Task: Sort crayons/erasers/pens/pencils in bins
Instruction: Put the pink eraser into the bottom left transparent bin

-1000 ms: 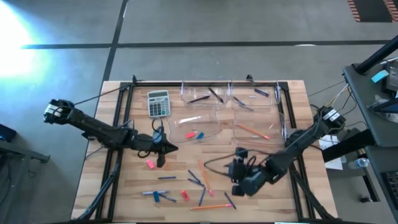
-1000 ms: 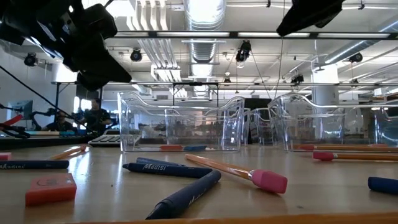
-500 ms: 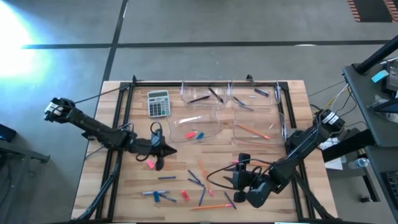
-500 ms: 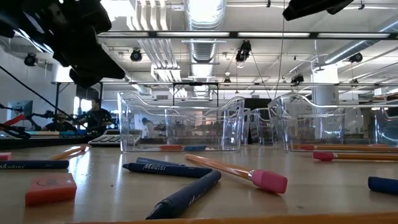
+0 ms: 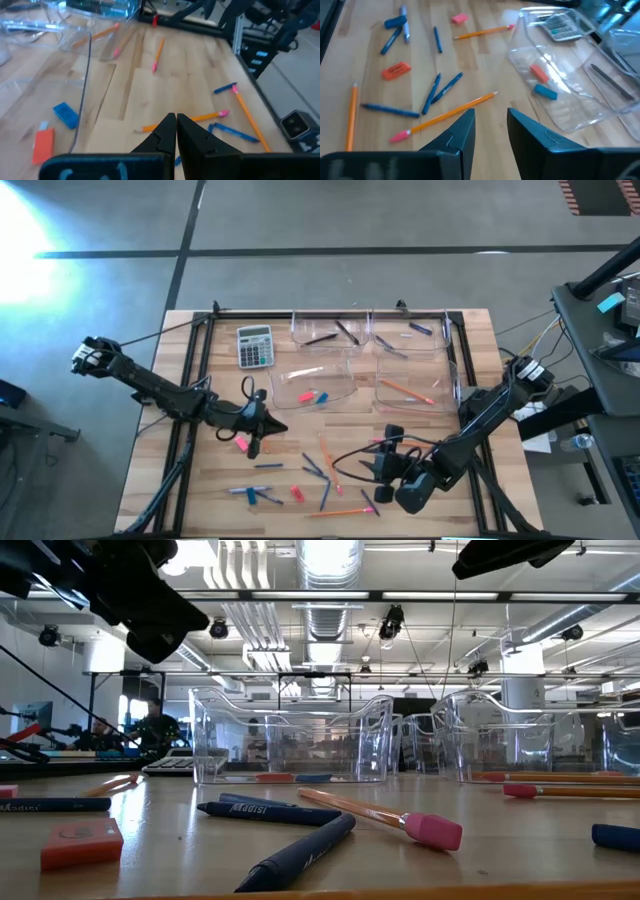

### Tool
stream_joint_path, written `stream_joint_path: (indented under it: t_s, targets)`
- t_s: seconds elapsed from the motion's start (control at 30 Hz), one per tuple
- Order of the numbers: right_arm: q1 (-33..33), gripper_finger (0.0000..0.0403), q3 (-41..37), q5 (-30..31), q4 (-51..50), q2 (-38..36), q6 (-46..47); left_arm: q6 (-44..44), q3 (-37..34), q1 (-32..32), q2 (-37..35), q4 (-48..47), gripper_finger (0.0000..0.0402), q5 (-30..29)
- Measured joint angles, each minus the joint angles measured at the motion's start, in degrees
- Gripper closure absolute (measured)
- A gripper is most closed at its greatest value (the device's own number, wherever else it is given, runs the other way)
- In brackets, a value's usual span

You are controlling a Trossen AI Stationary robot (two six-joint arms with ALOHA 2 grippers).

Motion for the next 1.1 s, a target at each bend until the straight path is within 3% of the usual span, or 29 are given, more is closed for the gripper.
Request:
stream_joint_path:
  t_s: [0.43, 0.9, 1.1]
  targets:
    - [0.0, 0.0257, -0.9, 0.0, -0.1, 0.0, 0.9, 0.0, -0.5, 0.0, 0.0, 0.2, 0.0402, 0.1]
    - [0.0, 0.0185, -0.9, -0.2, -0.5, -0.1, 0.0, 0.0, -0.8, 0.0, 0.0, 2.8, 0.0402, 0.1]
    - [0.0, 0.0179, -1.1, -0.3, -0.8, -0.1, 0.0, -4.3, 1.4, 0.0, -4.9, -11.2, 0.0402, 3.3]
